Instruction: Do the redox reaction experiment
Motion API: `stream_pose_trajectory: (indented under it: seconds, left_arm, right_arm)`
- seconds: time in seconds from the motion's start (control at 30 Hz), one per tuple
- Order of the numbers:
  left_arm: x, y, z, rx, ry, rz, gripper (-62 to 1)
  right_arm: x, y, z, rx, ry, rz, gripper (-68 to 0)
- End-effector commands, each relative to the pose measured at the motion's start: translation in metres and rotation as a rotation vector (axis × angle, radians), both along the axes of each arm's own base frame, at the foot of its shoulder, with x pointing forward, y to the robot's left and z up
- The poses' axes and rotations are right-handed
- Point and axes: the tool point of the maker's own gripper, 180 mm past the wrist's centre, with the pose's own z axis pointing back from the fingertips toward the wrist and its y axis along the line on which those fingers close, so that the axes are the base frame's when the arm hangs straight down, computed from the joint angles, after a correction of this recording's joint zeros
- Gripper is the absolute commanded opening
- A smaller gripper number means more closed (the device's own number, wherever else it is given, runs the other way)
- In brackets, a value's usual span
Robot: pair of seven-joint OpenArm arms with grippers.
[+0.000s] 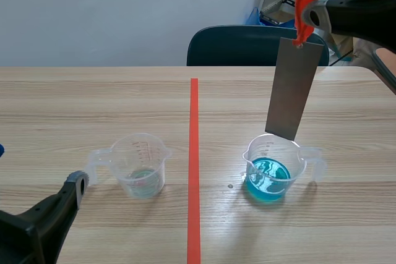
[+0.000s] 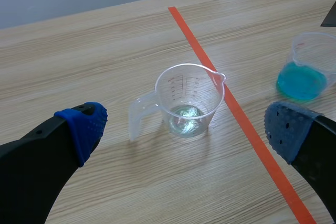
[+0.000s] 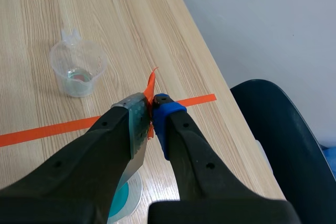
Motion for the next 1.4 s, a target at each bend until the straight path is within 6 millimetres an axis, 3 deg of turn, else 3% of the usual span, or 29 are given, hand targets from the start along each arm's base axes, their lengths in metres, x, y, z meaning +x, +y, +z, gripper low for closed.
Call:
stream_pose_trajectory:
  seconds: [0.0,0.37,1.03,1.37]
  left_arm:
    - [0.002,-0.003,0.007,-0.011,-0.025,-0.004,1.4]
    - [0.002,-0.003,0.007,-0.011,-0.025,-0.005,1.4]
    - [0.002,-0.003,0.007,-0.008,-0.026,-0.006,1.4]
    - [0.002,-0.003,0.007,-0.008,-0.026,-0.006,1.4]
  right_arm:
    - [0.004,0.003,0.013,0.022,-0.043,-0.003,-66.7]
    - [0.019,0.028,0.023,0.089,-0.071,-0.019,-66.7]
    - [0.022,0.145,0.022,0.157,0.016,0.181,-66.7]
    - [0.004,0.191,0.020,0.171,0.060,0.295,-66.7]
